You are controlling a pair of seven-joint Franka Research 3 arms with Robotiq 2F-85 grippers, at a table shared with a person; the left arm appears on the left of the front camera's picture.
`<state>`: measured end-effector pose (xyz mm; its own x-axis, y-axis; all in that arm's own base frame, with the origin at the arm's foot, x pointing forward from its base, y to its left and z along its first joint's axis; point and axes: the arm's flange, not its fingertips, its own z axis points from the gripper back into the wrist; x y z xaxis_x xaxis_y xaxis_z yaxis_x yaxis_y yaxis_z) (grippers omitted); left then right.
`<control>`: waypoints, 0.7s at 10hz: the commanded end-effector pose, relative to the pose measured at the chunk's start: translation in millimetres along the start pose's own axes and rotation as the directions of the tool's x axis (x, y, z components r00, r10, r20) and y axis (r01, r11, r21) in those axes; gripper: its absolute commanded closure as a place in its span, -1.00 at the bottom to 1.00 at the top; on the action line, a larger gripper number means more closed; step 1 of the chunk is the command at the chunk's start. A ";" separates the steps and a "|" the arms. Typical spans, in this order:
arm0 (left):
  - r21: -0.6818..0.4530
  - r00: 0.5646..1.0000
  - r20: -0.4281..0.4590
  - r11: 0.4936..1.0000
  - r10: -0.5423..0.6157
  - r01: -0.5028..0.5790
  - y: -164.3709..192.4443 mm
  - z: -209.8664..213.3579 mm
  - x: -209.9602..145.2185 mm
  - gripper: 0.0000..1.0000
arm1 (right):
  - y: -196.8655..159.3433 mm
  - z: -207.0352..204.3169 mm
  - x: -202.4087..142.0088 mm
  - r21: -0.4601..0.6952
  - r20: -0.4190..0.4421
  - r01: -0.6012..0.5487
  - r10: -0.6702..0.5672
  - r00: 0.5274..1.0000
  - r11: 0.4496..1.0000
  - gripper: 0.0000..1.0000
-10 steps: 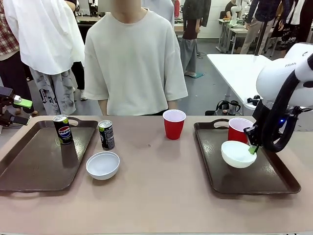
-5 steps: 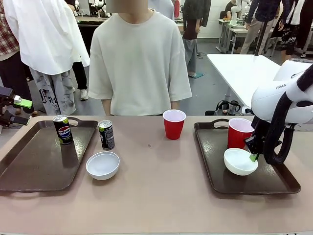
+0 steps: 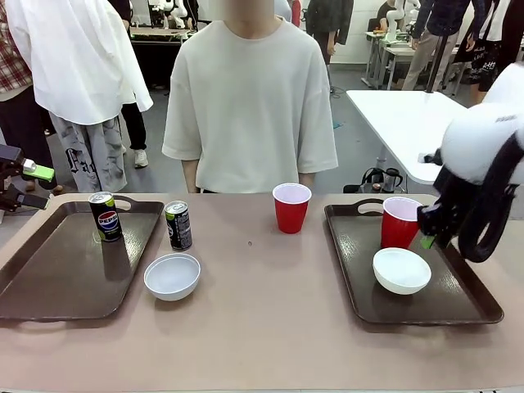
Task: Prepare tableware on both trays.
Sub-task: Pick up a Picnic Bowl from the table and place it on a Handle tray.
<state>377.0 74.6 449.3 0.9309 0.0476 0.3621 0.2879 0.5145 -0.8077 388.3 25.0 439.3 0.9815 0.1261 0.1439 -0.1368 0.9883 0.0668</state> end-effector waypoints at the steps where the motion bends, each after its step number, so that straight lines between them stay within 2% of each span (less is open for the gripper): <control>1: -0.020 1.000 0.013 1.000 -0.014 0.014 -0.1 1.0 1.2 -1.00 | -4.9 33.6 -18.4 0.167 -0.034 0.009 -0.003 0.999 0.986 -1.00; 2: -0.020 1.000 0.013 1.000 -0.014 0.014 -0.1 1.0 1.2 -1.00 | -9.4 43.5 -20.0 0.382 -0.129 -0.025 0.079 0.989 0.924 -0.30; 3: -0.020 1.000 0.013 1.000 -0.014 0.014 -0.1 1.0 1.2 -1.00 | -13.0 46.0 -18.8 0.528 -0.177 -0.010 0.121 0.977 0.849 -1.00; 4: -0.020 1.000 0.013 1.000 -0.014 0.014 -0.1 1.0 1.2 -1.00 | -17.5 46.3 -16.2 0.671 -0.212 0.013 0.174 0.962 0.742 -0.69; 5: -0.020 1.000 0.013 1.000 -0.014 0.014 -0.1 1.0 1.2 -1.00 | -21.5 45.6 -15.6 0.788 -0.210 0.035 0.215 0.954 0.614 -1.00; 6: -0.020 1.000 0.013 1.000 -0.014 0.014 -0.1 1.0 1.2 -1.00 | -25.1 42.2 -18.8 0.848 -0.189 0.054 0.207 0.960 0.526 -1.00; 7: -0.020 1.000 0.013 1.000 -0.014 0.014 -0.1 1.0 1.2 -1.00 | -29.0 36.4 -22.9 0.894 -0.174 0.113 0.104 0.979 0.433 -1.00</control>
<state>376.9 74.6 449.4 0.9309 0.0475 0.3621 0.2880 0.5142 -0.8079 355.9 -1.5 475.9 0.9474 0.3188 0.0294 -0.1822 0.4615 0.8682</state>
